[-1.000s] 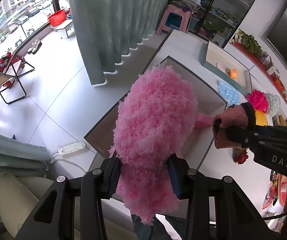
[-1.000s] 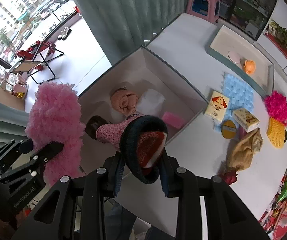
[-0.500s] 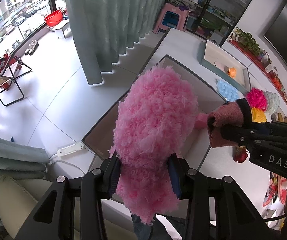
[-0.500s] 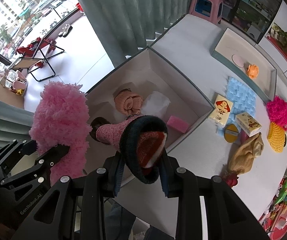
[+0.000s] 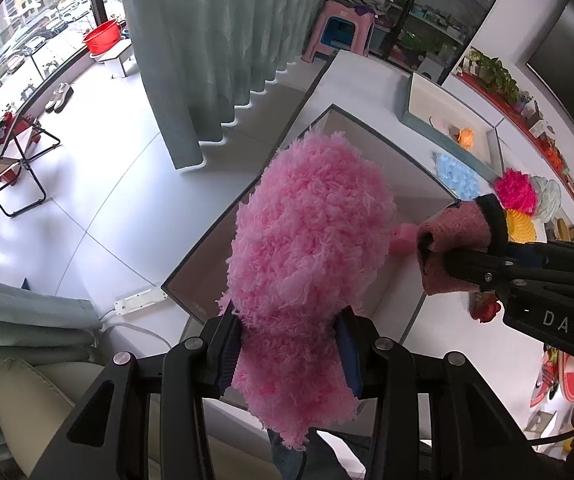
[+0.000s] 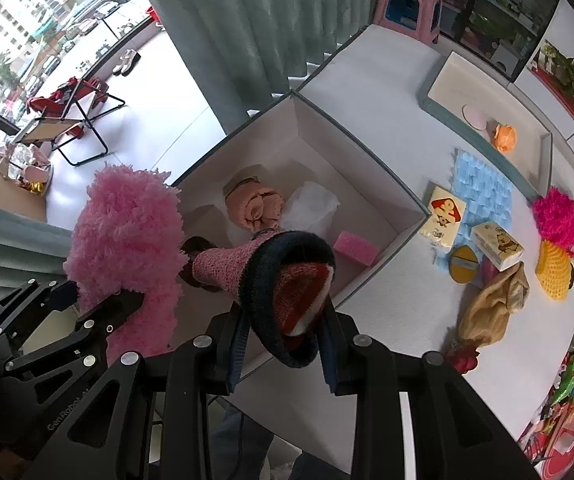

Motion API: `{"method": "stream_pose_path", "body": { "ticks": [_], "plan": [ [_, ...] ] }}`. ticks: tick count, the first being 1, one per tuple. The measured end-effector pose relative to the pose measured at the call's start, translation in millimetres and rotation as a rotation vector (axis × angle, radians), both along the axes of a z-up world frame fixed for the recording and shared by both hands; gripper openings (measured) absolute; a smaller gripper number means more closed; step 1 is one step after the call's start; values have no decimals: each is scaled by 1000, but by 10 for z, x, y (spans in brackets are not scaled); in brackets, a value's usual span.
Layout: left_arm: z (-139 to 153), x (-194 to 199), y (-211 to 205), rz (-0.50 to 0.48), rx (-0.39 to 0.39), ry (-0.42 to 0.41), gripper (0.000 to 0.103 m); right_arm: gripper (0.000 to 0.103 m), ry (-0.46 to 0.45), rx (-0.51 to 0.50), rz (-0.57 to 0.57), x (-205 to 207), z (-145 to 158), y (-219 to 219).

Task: Organize soft objects
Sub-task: 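Carry the pink plush and knit hat over the grey box with both tools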

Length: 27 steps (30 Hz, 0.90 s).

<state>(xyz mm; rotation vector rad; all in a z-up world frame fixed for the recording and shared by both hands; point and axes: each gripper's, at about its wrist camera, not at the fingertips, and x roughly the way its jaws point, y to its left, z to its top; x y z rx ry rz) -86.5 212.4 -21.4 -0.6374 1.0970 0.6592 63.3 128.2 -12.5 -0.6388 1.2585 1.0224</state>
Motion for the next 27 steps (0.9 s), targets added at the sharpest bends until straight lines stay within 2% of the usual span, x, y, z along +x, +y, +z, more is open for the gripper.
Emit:
{"method": "stream_pose_path", "body": {
  "ticks": [18, 27],
  "plan": [
    [-175, 120, 134, -31, -28, 48, 43, 34, 13, -28, -17, 47, -69, 83],
    [-307, 283, 246, -57, -47, 67, 43, 34, 9, -57, -23, 215, -183, 266]
  ]
}}
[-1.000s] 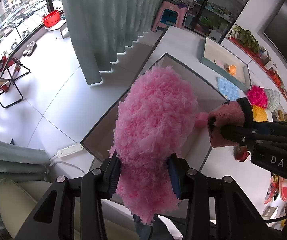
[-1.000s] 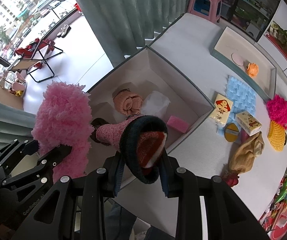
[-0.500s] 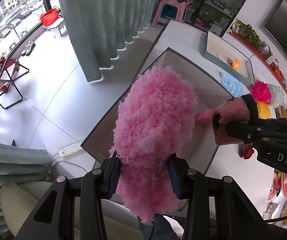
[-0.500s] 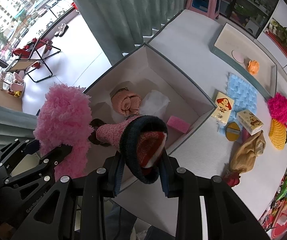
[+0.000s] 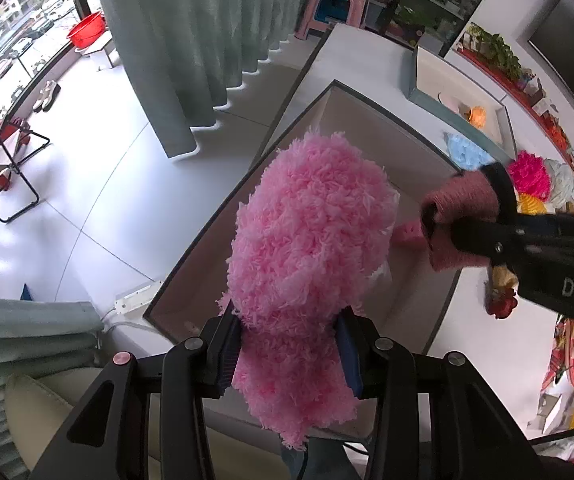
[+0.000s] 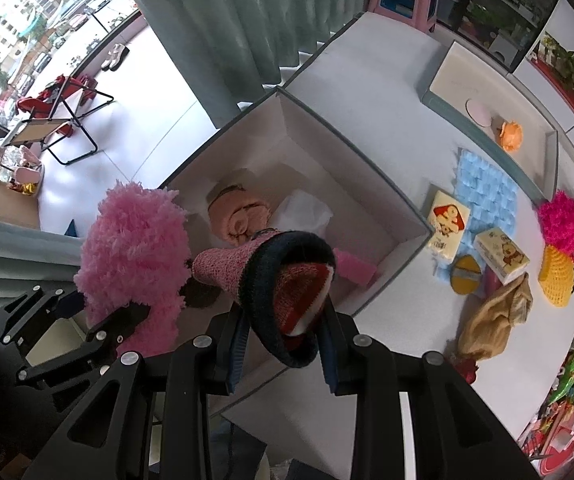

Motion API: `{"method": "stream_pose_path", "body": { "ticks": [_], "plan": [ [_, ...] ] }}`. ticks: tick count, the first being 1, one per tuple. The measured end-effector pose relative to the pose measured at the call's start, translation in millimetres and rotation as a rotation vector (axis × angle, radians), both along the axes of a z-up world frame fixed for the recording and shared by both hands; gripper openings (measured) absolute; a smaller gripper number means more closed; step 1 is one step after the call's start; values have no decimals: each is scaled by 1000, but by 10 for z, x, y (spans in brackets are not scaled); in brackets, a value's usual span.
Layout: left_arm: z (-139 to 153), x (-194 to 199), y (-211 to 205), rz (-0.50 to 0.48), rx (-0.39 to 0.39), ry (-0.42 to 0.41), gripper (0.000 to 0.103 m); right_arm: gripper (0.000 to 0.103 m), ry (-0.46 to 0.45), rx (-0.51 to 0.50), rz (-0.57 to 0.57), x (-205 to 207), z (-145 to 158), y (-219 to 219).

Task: Organize soft objects
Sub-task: 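Carry the pink plush and knit hat over the grey box with both tools, then lower the plush and knit hat into the box and open both tools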

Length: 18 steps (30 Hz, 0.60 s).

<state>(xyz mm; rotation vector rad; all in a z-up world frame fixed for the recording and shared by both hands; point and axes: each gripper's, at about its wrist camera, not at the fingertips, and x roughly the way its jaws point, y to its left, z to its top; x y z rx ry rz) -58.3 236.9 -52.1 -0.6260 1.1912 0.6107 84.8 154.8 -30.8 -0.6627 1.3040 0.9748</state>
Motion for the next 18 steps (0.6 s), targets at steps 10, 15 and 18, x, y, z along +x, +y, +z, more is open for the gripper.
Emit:
{"method": "stream_pose_path", "body": {
  "ticks": [10, 15, 18],
  "plan": [
    [-182, 149, 117, -8, -27, 36, 43, 34, 0, -18, 7, 193, -155, 338],
    [-266, 207, 167, -7, -36, 53, 43, 34, 14, -28, -3, 274, -246, 467],
    [-308, 249, 190, -8, -39, 63, 43, 34, 18, -36, -6, 312, -309, 526]
  ]
}}
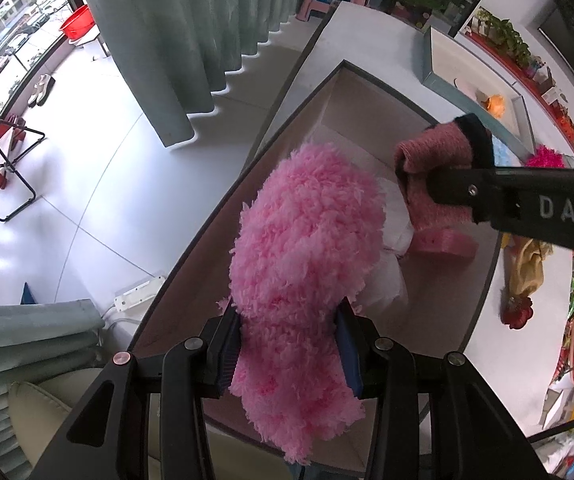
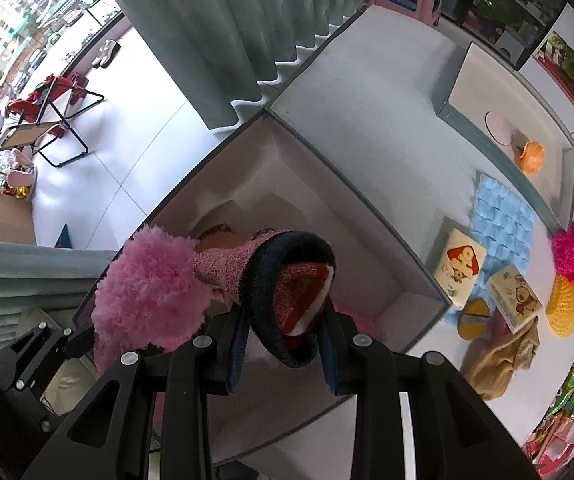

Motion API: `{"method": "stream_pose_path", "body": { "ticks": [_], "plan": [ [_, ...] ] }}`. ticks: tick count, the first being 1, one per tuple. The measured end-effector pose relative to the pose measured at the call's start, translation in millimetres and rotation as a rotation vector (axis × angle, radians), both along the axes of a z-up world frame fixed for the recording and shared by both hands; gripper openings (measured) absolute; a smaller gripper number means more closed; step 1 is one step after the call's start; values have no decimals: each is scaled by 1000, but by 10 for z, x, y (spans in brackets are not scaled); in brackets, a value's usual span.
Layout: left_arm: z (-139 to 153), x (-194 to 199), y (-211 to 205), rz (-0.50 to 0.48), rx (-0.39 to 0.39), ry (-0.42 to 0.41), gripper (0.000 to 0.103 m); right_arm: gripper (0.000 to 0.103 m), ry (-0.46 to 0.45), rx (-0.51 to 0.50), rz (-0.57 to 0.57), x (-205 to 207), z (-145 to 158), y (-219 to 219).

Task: Organize soft objects
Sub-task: 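Lower the plush and knit hat into the box and open both tools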

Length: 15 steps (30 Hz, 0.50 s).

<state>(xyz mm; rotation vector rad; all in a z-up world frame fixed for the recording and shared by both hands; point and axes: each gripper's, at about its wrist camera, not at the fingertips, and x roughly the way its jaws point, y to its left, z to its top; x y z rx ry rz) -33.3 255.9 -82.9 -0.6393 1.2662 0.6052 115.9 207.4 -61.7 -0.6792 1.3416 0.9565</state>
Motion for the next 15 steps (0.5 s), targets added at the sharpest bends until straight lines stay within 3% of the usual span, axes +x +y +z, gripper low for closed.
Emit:
{"method": "stream_pose_path", "body": {
  "ticks": [7, 9, 10, 11, 12, 13, 15],
  "plan": [
    [-37, 79, 25, -10, 8, 11, 45, 35, -2, -23, 6, 49, -129, 135],
    [-41, 92, 31, -12, 18, 17, 55, 39, 0, -26, 1, 67, -157, 147],
    [-38, 91, 29, -10, 24, 17, 68, 44, 6, -27, 0, 75, -165, 144],
    [-31, 88, 27, -6, 31, 17, 80, 56, 15, -29, -2, 81, -169, 142],
    [-26, 80, 26, -2, 36, 16, 83, 72, 15, -28, -6, 84, -161, 131],
    [-14, 75, 28, 0, 39, 12, 84, 78, 11, -23, -12, 88, -142, 116],
    [-9, 81, 22, -3, 37, 21, 84, 81, 4, -8, -25, 109, -90, 64]
  ]
}}
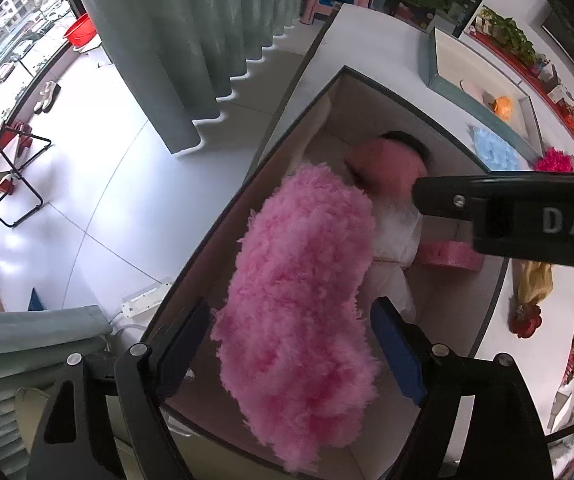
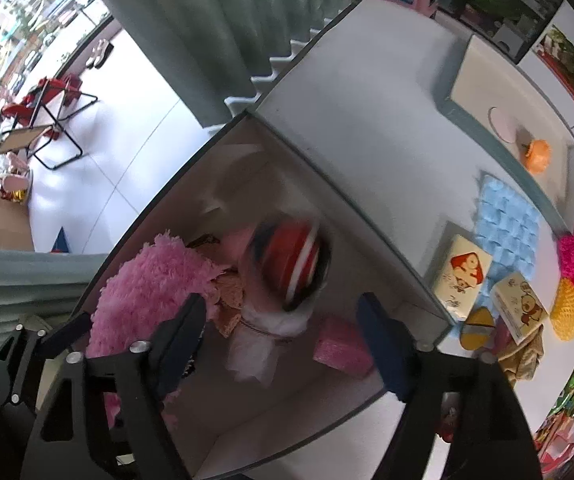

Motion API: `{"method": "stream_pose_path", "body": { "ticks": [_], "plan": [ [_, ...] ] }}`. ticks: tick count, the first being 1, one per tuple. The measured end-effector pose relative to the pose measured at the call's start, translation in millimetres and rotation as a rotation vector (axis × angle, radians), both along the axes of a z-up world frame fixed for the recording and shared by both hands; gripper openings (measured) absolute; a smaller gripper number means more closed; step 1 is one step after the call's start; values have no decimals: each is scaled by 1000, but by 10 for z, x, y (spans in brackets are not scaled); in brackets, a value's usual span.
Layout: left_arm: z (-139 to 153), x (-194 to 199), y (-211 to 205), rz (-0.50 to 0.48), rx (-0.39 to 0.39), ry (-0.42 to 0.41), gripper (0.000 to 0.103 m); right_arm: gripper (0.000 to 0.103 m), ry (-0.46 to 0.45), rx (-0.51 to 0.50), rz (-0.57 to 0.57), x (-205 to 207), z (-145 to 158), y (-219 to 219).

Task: Organize soft objects
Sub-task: 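Lower the plush and knit hat into the box and open both tools, then grasp the dark red flower with the left tool while the right tool grasps the tan knit bag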

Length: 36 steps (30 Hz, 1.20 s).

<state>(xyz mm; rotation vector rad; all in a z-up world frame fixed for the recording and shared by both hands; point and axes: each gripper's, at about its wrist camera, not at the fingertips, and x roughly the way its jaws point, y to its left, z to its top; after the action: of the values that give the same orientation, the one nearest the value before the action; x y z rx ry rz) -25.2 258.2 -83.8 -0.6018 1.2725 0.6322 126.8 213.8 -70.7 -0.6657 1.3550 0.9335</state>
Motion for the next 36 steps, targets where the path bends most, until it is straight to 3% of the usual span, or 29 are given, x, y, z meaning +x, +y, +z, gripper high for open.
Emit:
{"method": "stream_pose_path", "body": {
  "ticks": [1, 4, 7, 11, 17, 24, 28, 36],
  "plan": [
    [-2, 13, -5, -5, 3, 8, 84, 81, 3, 0, -1, 7, 10, -17],
    [34, 40, -58, -29, 37, 23, 103, 85, 16, -6, -17, 53, 37, -102],
    [100, 48, -103, -42, 26, 10, 103, 89, 29, -4, -50, 125, 56, -220],
    [131, 63, -167, -56, 21, 18, 103, 103, 53, 11, -108, 196, 93, -440],
    [184, -19, -301, -68, -49, -5, 103, 103, 137, 41, -158, 200, 122, -746],
    [313, -88, -478, -117, -93, -29, 103, 103, 317, 92, -205, 18, 19, -1190],
    [371, -9, -601, -157, -89, -24, 103, 103, 392, 130, -306, 20, -141, -1631],
    [380, 400, -1085, -307, -105, 3, 103, 103, 376, 79, -559, 187, -539, -2716]
  ]
}}
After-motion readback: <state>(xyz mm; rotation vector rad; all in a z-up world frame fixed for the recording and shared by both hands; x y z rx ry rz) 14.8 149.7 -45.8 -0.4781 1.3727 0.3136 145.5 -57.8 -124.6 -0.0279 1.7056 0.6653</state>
